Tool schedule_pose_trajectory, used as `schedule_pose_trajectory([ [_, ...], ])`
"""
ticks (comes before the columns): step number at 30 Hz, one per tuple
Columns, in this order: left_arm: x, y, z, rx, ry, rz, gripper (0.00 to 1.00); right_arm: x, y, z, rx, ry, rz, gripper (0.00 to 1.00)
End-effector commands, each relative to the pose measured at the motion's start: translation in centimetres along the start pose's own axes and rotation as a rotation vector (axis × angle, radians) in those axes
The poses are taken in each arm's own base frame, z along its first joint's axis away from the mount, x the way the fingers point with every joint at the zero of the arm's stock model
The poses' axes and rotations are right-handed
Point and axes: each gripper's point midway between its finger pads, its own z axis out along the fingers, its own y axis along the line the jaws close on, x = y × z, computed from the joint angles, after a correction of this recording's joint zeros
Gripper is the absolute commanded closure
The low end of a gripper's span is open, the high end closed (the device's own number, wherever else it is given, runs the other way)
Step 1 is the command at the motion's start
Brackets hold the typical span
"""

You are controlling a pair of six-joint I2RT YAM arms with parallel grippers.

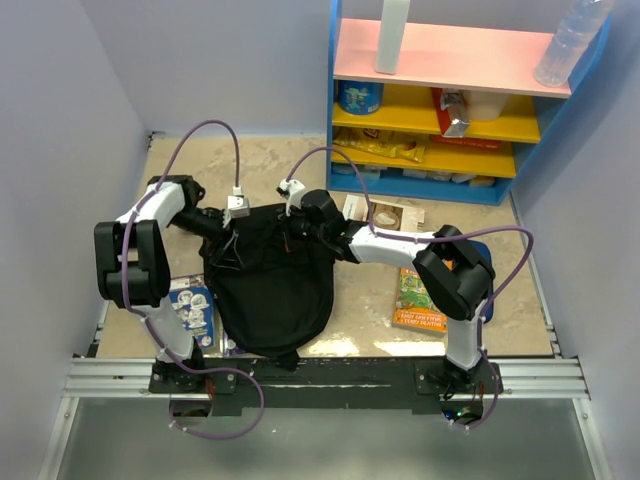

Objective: Pack the student bag
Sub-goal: Zip the student bag at the center of the board.

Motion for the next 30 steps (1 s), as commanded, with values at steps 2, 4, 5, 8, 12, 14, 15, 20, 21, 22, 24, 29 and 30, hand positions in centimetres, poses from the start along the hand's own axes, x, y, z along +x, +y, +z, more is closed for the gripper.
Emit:
schedule_pose_trajectory([
  [2,-0.1,-0.8,0.1,0.041,0.018,0.028,0.36,-3.5,1.3,-1.0,-0.031,-0.093,-0.019,1.0],
  [4,0.1,-0.9,0.1,0.043,0.028,0.019,0.48,-3.4,1.2,-1.0,-0.026,-0.092,-0.021,1.0],
  [5,0.3,-0.9,0.1,0.044,0.033,0.015,0.55,-3.6,1.1,-1.0,-0.021,-0.095,-0.022,1.0],
  [8,0.2,-0.7,0.1,0.038,0.036,0.008,0.65,-3.7,0.6,-1.1,-0.006,-0.095,-0.024,1.0],
  [12,-0.1,-0.5,-0.2,0.023,0.034,0.02,0.72,-3.9,-0.2,-1.4,0.02,-0.095,-0.029,1.0],
  [14,-0.3,-0.4,-0.3,0.015,0.034,0.021,0.75,-3.9,-1.3,-1.7,0.044,-0.094,-0.024,1.0],
  [15,-0.3,-0.4,-0.4,0.011,0.034,0.026,0.75,-3.9,-1.8,-1.8,0.053,-0.091,-0.024,1.0],
  [20,0.0,-0.6,-0.6,0.012,0.044,0.028,0.82,-4.1,-4.7,-3.4,0.111,-0.099,-0.011,1.0],
  [21,0.0,-0.8,-0.6,0.015,0.045,0.029,0.81,-4.0,-4.9,-3.6,0.115,-0.096,-0.013,1.0],
  [22,0.0,-0.8,-0.7,0.014,0.042,0.028,0.8,-4.0,-5.3,-3.7,0.122,-0.096,-0.014,1.0],
  [24,0.0,-0.7,-0.8,0.01,0.039,0.027,0.8,-3.8,-5.7,-3.9,0.134,-0.09,-0.015,1.0],
  [29,-0.2,-0.2,-1.7,-0.023,0.041,0.026,0.8,-3.2,-7.4,-4.6,0.185,-0.076,-0.017,1.0],
  [30,0.0,-0.1,-1.9,-0.028,0.045,0.025,0.8,-3.3,-7.9,-4.8,0.204,-0.076,-0.023,1.0],
])
